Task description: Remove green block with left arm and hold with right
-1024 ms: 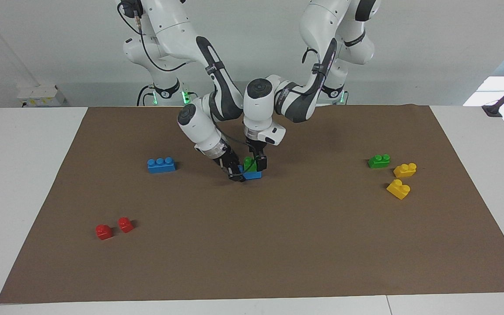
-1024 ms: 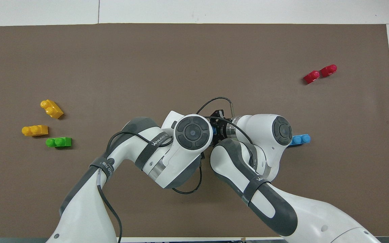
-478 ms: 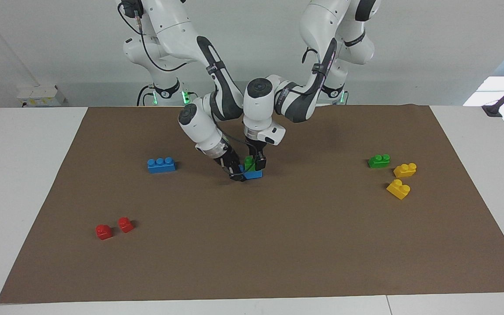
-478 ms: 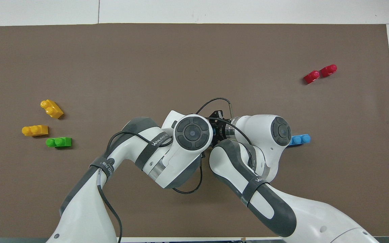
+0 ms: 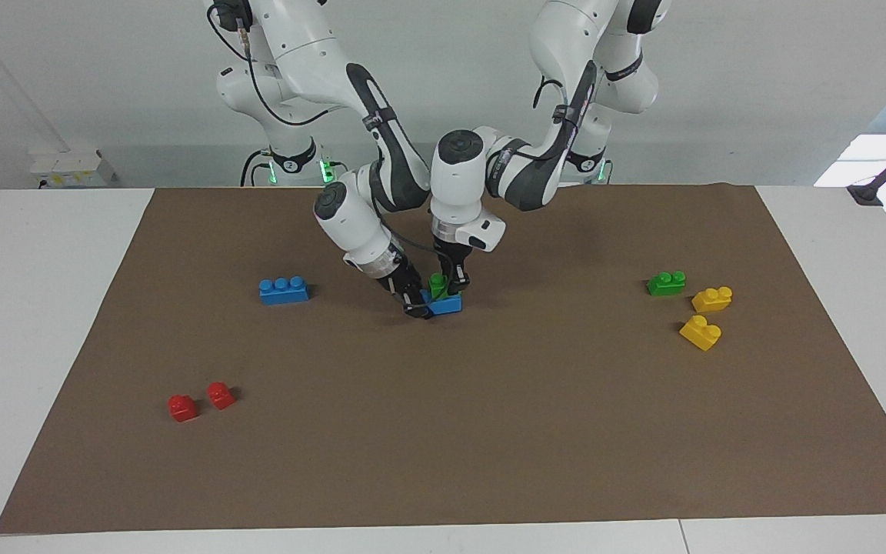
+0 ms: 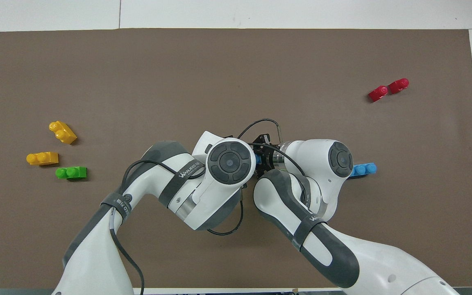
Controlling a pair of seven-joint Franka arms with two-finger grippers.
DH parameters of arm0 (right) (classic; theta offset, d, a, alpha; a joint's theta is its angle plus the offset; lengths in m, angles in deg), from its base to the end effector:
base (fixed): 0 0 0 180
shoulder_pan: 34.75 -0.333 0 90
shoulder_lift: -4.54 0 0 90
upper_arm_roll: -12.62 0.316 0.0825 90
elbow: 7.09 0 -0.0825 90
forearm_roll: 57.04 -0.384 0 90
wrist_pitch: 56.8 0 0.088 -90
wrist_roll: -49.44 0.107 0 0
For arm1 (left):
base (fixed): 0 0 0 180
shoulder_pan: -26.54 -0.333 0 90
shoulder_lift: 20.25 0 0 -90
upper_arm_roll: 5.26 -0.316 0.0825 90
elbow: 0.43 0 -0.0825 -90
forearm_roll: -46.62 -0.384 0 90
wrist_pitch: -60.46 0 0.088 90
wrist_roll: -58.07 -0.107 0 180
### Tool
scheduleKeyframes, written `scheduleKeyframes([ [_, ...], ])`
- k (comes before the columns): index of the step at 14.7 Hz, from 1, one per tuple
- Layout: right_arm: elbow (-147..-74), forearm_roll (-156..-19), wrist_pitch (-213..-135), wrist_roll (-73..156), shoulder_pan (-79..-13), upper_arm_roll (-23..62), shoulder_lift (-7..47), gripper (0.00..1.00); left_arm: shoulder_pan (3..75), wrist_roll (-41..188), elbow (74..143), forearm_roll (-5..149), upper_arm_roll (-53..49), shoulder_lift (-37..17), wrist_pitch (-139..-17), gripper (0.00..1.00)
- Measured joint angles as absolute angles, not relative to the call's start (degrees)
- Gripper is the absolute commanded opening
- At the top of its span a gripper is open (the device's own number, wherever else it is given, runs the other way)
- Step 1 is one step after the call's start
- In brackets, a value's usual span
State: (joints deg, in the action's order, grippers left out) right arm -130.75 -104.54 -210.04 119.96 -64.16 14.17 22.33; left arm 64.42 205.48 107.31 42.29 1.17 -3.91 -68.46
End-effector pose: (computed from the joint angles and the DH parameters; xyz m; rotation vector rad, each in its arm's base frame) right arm 0.5083 0.2786 0.2668 -2.0573 1.7437 0.3123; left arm 0.4543 -0.4351 0.3680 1.9443 2.3527 0.0313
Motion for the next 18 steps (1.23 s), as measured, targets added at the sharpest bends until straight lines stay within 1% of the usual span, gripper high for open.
scheduleKeyframes([
  [4,-130.7,-104.5,-210.0,120.0,-64.4,14.2,22.3,0.0,64.2,204.4,107.3,42.3,1.0,-9.6,-61.6,0.0],
  [6,-130.7,-104.5,-210.0,120.0,-64.4,14.2,22.3,0.0,61.6,196.3,107.3,42.2,1.0,-12.3,-57.3,0.0],
  [8,-130.7,-104.5,-210.0,119.9,-64.4,14.2,22.3,0.0,56.5,183.4,107.4,42.2,0.9,-13.7,-54.4,0.0],
  [12,-130.7,-104.5,-210.0,119.7,-64.4,14.2,22.3,0.0,44.3,157.7,109.8,42.5,0.7,-13.9,-54.3,0.0],
  [15,-130.7,-104.5,-210.0,119.2,-64.4,14.2,22.3,0.0,35.7,142.6,113.8,43.1,0.6,-14.2,-59.2,0.0],
  [18,-130.7,-104.5,-209.9,116.7,-64.1,14.1,22.3,0.0,30.6,132.7,118.1,43.3,0.6,-14.2,-64.5,0.0],
])
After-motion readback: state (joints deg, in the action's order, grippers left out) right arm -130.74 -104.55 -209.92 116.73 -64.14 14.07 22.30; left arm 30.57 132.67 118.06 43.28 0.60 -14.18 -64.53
